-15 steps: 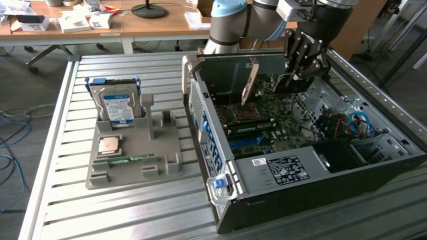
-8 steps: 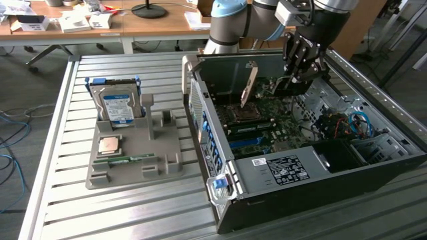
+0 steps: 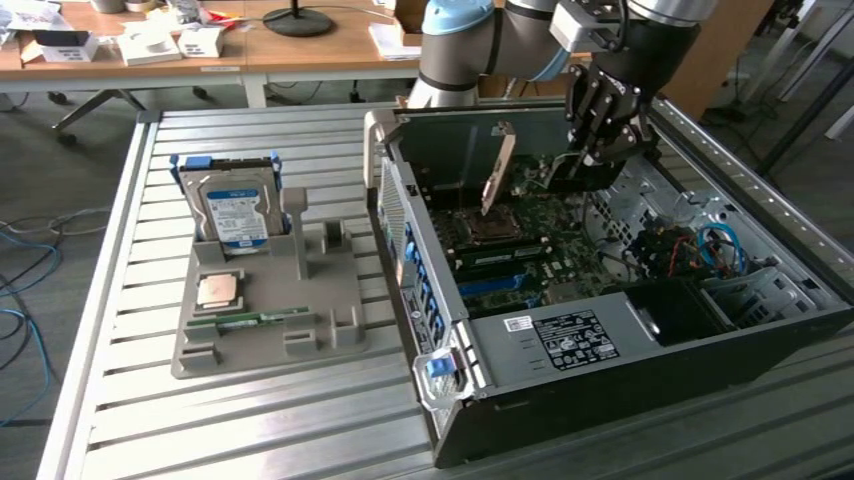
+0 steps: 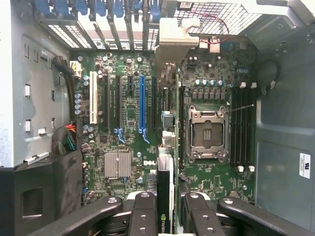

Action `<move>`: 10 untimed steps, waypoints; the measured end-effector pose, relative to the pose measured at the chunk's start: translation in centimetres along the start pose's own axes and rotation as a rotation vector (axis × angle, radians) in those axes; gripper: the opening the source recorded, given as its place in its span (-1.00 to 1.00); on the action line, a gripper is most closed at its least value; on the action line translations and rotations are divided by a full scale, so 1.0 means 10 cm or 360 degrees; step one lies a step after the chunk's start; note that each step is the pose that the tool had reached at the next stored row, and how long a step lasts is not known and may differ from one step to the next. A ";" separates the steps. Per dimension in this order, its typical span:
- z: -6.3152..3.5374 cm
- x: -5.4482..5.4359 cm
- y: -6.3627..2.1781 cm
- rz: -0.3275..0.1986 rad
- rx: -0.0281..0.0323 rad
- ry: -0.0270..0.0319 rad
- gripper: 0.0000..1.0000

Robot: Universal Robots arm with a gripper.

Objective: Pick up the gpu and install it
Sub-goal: 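Insert the gpu into the slot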

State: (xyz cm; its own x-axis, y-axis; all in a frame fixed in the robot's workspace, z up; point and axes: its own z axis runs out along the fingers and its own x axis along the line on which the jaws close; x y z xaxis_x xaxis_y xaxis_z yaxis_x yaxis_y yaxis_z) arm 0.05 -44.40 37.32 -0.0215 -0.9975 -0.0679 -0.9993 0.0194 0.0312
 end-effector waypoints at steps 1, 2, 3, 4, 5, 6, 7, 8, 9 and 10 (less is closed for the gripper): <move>0.006 0.00 0.000 0.0000 0.00001 -0.00004 -0.47; 0.011 0.00 0.000 0.0000 -0.00001 -0.00002 -0.47; 0.017 0.00 -0.001 0.0000 0.00000 0.00001 -0.47; 0.026 0.00 -0.001 0.0000 0.00001 0.00000 -0.47; 0.036 0.00 -0.001 0.0000 0.00001 0.00000 -0.47; 0.046 0.00 -0.001 0.0000 0.00002 -0.00001 -0.47; 0.055 0.00 -0.001 0.0000 0.00003 0.00001 -0.47; 0.058 0.00 -0.001 0.0000 0.00003 0.00003 -0.47; 0.058 0.00 -0.001 0.0000 0.00001 0.00004 -0.47; 0.059 0.00 -0.001 0.0000 0.00002 0.00001 -0.47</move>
State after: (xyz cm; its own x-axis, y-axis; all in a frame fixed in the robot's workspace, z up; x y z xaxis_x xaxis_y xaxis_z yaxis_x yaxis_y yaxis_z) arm 0.04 -44.40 36.72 -0.0215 -0.9975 -0.0678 -0.9993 0.0194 0.0311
